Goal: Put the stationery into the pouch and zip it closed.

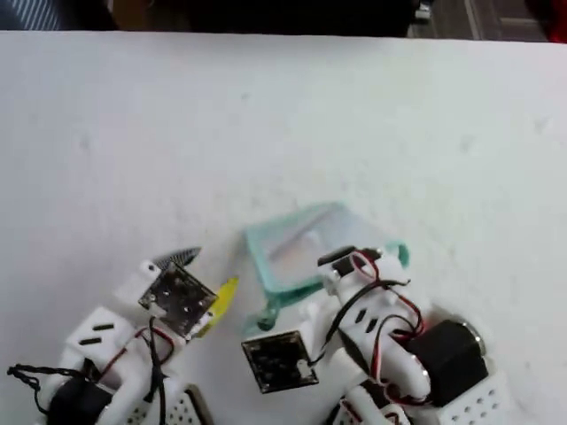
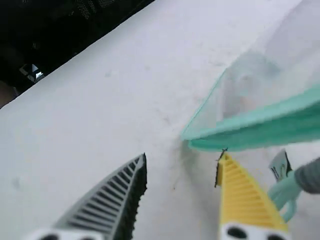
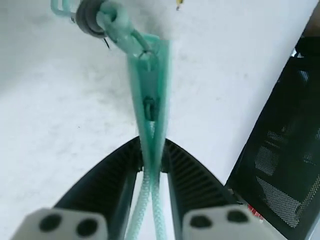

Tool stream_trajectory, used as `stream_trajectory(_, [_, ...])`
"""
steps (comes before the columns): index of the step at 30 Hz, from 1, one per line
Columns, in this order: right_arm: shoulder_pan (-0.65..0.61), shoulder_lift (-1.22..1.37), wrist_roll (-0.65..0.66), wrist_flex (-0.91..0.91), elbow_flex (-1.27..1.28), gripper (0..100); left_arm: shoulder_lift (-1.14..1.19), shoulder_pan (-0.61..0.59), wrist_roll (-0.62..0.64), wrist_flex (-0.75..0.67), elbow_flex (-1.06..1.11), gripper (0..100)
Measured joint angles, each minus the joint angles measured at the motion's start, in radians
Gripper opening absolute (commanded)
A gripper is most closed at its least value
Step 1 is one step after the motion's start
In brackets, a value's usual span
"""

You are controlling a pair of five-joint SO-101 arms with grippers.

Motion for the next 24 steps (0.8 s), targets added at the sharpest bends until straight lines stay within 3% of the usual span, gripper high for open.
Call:
stream_trajectory(6, [0.002, 0.000, -0.025, 0.031, -0.068, 1.7, 0.000, 0.005, -0.120, 0.049, 0.000, 25])
stream_trajectory(10, [0.002, 0.000, -0.025, 0.035, -0.078, 1.7, 0.000, 0.091, -0.186, 0.051, 0.000, 25])
stream_trajectory(15, [0.002, 0.000, -0.025, 0.038, -0.078, 1.7, 0.000, 0.164, -0.195, 0.051, 0.000, 25])
stream_trajectory(24, [-0.026, 0.000, -0.025, 0.058, -0.078, 1.7, 0.000, 0.169, -0.199, -0.032, 0.029, 25])
